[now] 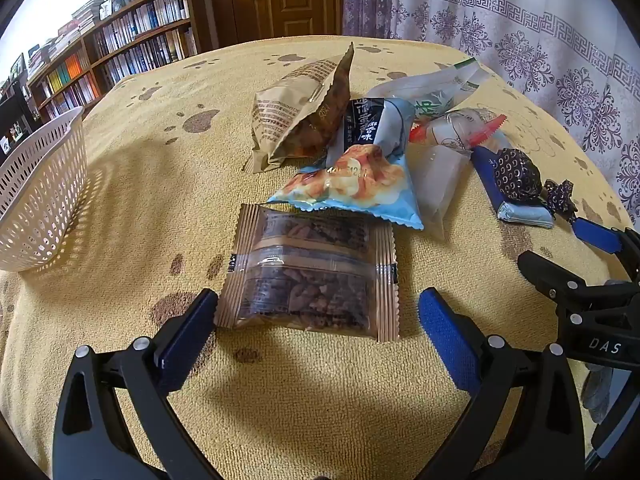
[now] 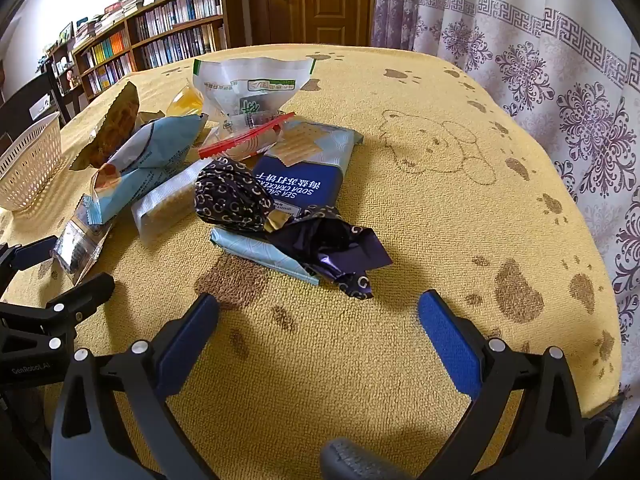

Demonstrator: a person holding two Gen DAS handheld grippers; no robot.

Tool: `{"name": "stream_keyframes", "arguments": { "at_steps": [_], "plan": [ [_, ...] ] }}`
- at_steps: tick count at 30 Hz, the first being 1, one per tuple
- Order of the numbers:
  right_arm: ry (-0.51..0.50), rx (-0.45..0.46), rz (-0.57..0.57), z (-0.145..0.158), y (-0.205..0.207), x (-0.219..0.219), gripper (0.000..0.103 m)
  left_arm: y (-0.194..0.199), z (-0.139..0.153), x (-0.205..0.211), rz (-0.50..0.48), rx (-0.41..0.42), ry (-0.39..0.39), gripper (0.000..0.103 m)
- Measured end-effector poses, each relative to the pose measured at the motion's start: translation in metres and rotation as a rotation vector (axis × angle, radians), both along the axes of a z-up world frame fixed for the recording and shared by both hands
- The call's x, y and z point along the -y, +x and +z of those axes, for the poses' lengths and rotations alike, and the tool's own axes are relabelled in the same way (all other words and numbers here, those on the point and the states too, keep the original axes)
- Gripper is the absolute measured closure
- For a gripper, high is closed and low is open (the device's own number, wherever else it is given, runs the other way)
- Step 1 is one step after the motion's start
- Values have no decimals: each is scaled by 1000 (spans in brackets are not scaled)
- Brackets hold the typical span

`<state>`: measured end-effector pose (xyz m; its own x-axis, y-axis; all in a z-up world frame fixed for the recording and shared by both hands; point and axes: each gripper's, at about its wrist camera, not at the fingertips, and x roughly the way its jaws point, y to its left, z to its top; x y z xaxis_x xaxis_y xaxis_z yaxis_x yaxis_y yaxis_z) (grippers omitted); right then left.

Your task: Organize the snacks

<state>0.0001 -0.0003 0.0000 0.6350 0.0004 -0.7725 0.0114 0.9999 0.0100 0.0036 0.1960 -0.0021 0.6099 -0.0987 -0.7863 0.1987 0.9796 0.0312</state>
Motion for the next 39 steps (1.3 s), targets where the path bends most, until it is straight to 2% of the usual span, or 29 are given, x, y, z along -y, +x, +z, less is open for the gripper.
{"name": "stream_keyframes", "arguments": {
  "at_steps": [39],
  "plan": [
    [-2, -5, -12, -1, -1, -1, 5, 2, -1, 0, 1, -2, 3, 2]
  ]
}}
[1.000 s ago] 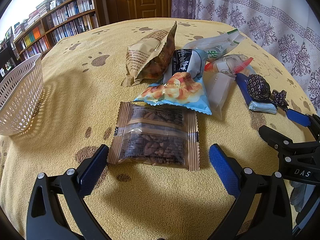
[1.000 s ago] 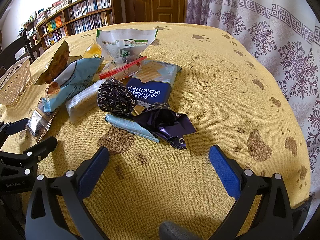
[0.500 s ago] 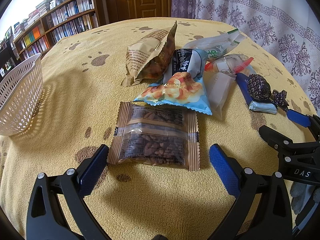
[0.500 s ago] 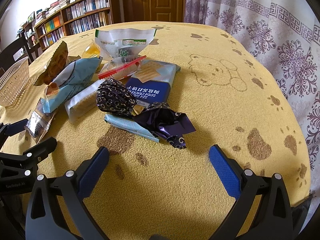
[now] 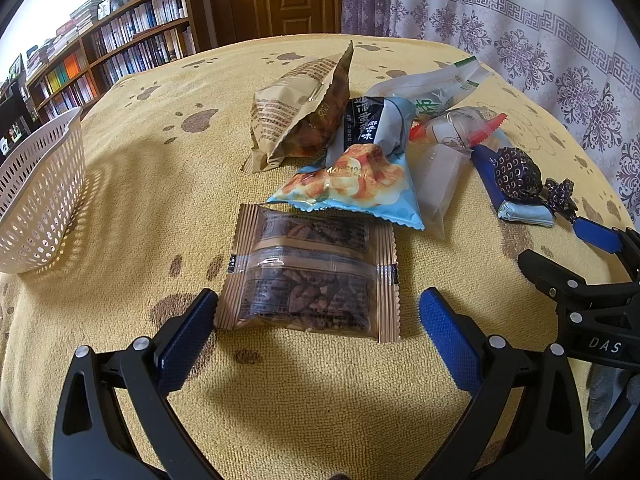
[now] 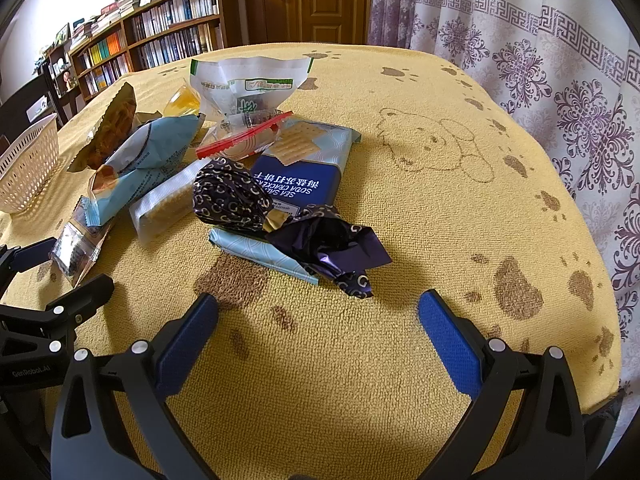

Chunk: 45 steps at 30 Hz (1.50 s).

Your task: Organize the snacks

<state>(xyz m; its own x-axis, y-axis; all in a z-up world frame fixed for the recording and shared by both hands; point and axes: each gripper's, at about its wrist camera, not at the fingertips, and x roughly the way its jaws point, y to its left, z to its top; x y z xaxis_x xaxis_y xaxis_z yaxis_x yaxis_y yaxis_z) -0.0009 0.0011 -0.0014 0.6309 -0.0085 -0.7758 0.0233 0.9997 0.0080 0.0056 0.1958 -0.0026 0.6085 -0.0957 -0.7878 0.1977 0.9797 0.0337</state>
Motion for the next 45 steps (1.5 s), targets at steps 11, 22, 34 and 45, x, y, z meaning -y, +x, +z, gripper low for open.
{"name": "stream_keyframes", "arguments": {
  "at_steps": [11, 22, 34, 45],
  "plan": [
    [7, 3, 1, 1, 0, 0, 5, -1, 0, 1, 0, 0, 0, 2],
    [23, 7, 2, 1, 1, 2, 5, -1, 4, -11, -18, -9, -70, 2],
    [44, 13, 4, 3, 2, 7, 5, 19, 45, -28, 42, 76, -97, 2],
    [49, 15, 4, 3, 2, 8, 5, 67, 53, -21, 61, 71, -135, 2]
  ]
}}
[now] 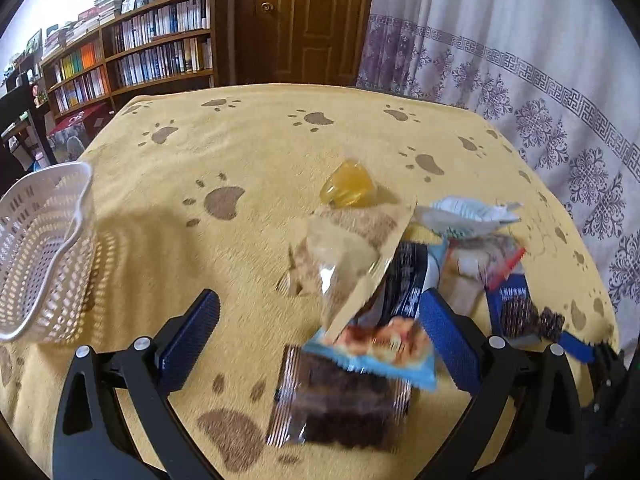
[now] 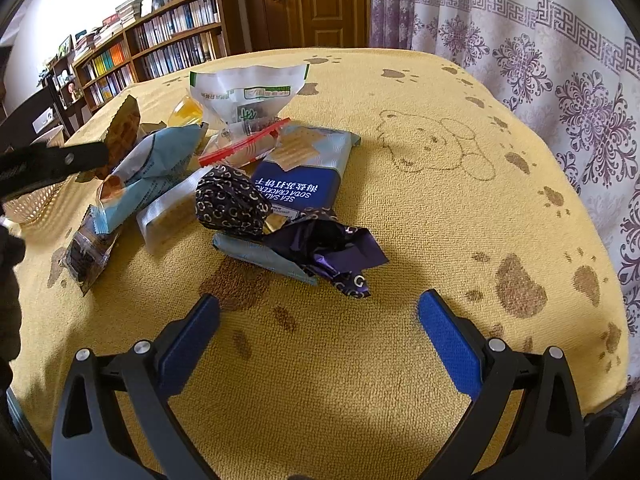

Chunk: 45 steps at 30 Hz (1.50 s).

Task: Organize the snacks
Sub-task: 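Grasp the brown kraft snack bag with the left gripper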

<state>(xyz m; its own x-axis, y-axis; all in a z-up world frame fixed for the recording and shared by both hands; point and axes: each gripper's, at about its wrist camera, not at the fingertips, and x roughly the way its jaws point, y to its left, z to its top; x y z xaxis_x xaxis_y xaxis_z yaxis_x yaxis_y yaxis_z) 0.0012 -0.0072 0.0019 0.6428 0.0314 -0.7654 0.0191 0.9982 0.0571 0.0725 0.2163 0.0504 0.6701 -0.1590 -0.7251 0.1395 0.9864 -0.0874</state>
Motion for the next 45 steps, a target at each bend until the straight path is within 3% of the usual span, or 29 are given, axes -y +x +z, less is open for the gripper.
{"name": "stream_keyframes", "arguments": {
  "at_steps": [8, 11, 15, 19, 25, 38, 45],
  "plan": [
    [3, 1, 0, 0, 0, 0, 5, 36, -5, 2, 5, 5, -33, 3],
    [6, 3, 1, -1, 0, 0, 5, 46, -11, 0, -6, -14, -60, 12],
    [4, 2, 0, 0, 0, 0, 5, 51, -17, -5, -15, -18, -105, 14],
    [5, 4, 1, 0, 0, 0, 5, 52, -21, -7, -43, -25, -148, 30],
    [53, 23, 2, 3, -3, 7, 5, 46, -21, -9, -71, 11, -173, 37],
    [107, 108, -34, 29, 3, 14, 5, 31, 2, -23, -58, 103, -183, 41],
    [114, 168, 2, 43, 18, -2, 7, 30, 2, -28, -47, 100, -185, 41]
  ]
}}
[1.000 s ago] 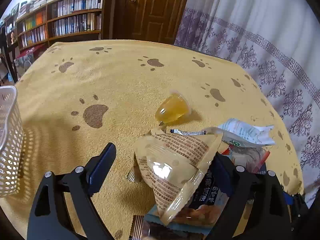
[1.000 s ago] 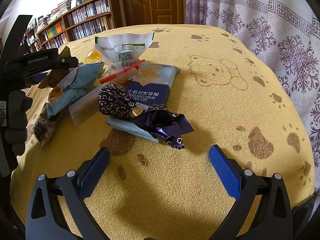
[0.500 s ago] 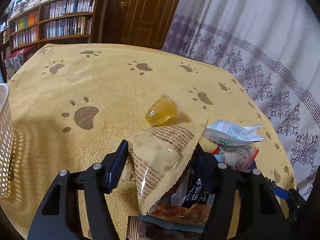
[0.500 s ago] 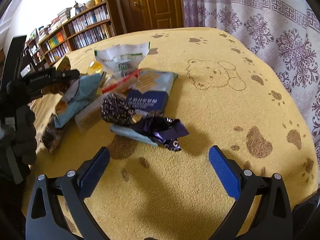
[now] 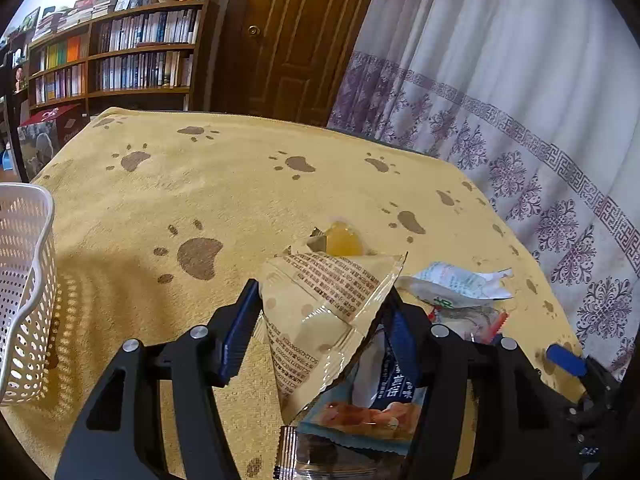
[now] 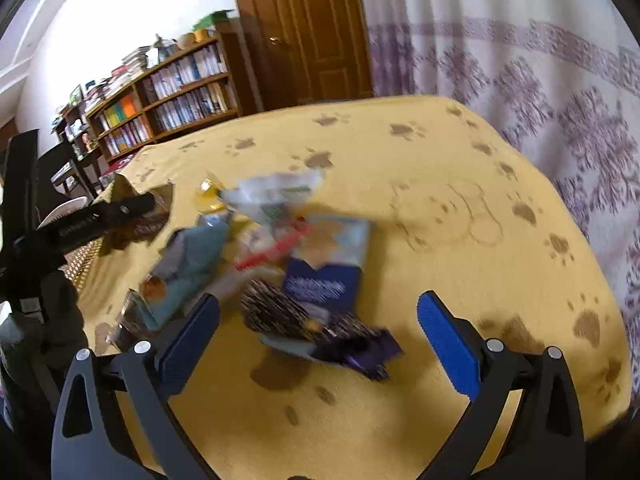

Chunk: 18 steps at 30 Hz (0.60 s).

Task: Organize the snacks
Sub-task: 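Grasp the brown kraft snack bag with the left gripper, then carry the brown bag into the white basket with the left gripper while the right gripper grasps the dark candy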

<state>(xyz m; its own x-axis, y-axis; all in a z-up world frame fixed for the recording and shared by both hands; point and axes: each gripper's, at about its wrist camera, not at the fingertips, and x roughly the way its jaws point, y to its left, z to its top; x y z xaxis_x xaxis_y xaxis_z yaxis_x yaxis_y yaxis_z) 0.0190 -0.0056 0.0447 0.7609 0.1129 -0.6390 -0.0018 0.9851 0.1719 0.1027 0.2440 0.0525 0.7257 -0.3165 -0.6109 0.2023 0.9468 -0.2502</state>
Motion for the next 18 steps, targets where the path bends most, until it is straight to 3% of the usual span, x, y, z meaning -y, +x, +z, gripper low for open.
{"name": "stream_keyframes", "arguments": {
  "at_steps": [4, 8, 12, 14, 18],
  "plan": [
    [-46, 2, 62, 0, 10, -18, 28, 0, -1, -3, 6, -5, -1, 41],
    [-77, -37, 114, -12, 20, -29, 43, 0, -1, -5, 10, 0, 0, 41],
    [-128, -45, 110, -22, 20, -31, 54, 0, 0, -5, 9, -1, 1, 41],
    [-136, -46, 97, -21, 19, -29, 67, -1, 1, -6, 7, 2, 1, 41],
    [-93, -46, 70, -18, 15, -20, 67, -3, 6, -6, 6, 16, -5, 41]
  ]
}}
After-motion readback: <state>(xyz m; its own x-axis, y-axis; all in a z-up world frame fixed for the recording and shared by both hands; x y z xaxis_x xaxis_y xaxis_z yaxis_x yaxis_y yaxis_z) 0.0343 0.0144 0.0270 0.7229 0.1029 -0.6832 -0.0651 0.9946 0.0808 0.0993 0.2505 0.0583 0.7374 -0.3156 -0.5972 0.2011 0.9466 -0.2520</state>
